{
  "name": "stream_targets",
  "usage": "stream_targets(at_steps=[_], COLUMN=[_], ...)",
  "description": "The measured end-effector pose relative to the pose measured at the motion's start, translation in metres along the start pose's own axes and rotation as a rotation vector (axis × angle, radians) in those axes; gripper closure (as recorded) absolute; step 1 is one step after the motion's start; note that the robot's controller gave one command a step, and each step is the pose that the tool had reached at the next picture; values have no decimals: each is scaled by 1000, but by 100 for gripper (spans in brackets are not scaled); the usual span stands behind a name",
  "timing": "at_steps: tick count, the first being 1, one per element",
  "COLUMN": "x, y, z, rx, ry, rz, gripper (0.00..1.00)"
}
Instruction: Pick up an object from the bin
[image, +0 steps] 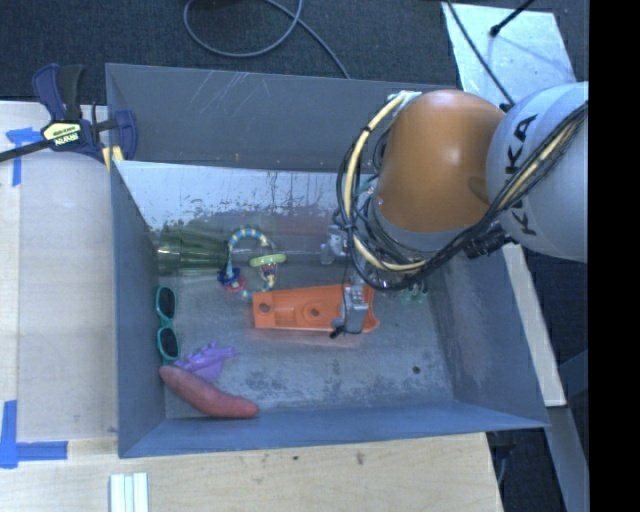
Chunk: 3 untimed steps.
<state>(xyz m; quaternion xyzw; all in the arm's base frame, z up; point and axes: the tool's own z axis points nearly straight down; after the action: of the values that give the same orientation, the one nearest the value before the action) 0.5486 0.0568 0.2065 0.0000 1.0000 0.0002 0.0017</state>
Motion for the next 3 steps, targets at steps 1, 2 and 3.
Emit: stream_targets(at_steps=[1, 2, 3], x=[-6, -6, -12], y=[-12, -33, -32], z=[29, 92, 124], rx=[-2, 0, -1], ry=[-9, -6, -1], rz=[34, -1, 109], gripper=[0, 0, 0])
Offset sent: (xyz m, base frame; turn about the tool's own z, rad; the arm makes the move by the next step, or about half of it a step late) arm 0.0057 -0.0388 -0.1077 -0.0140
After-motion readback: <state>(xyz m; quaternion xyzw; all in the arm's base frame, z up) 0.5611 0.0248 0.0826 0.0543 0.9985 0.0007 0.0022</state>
